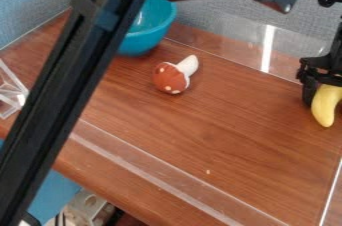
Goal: Put the yellow object in the blue bowl
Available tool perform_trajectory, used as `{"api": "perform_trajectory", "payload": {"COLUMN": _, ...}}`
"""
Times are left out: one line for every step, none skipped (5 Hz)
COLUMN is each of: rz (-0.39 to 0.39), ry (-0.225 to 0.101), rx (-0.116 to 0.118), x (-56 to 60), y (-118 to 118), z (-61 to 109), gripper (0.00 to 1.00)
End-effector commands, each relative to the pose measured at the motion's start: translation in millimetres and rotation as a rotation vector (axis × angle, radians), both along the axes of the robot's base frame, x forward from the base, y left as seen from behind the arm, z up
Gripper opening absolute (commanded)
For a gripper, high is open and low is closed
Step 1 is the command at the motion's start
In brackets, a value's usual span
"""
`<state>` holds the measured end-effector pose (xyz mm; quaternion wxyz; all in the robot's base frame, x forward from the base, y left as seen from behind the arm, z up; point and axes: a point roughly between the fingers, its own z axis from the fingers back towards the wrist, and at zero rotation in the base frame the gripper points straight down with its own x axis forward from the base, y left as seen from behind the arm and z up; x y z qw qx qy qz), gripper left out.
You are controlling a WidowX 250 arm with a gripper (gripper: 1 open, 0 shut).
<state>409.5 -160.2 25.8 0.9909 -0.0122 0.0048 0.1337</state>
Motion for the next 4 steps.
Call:
{"api": "perform_trajectory", "payload": {"rz": -0.013, "ry": -0.017, "rx": -0.011, "x": -2.6, "y": -0.1, "z": -0.9, "gripper": 1.00}}
{"api": "perform_trajectory", "payload": {"rz": -0.030, "ry": -0.016, "rx": -0.008, "x": -2.4, "y": 2.3, "z": -1.9, "gripper": 1.00}}
{"api": "perform_trajectory", "payload": {"rz": 0.014, "ry": -0.015, "rx": -0.005, "x": -12.9, "y": -5.0, "z": -3.2, "gripper": 1.00}}
{"api": "perform_trajectory", "payload": {"rz": 0.061, "ry": -0.014, "rx": -0.002, "x": -22.8, "y": -13.0, "z": -3.9, "gripper": 1.00}}
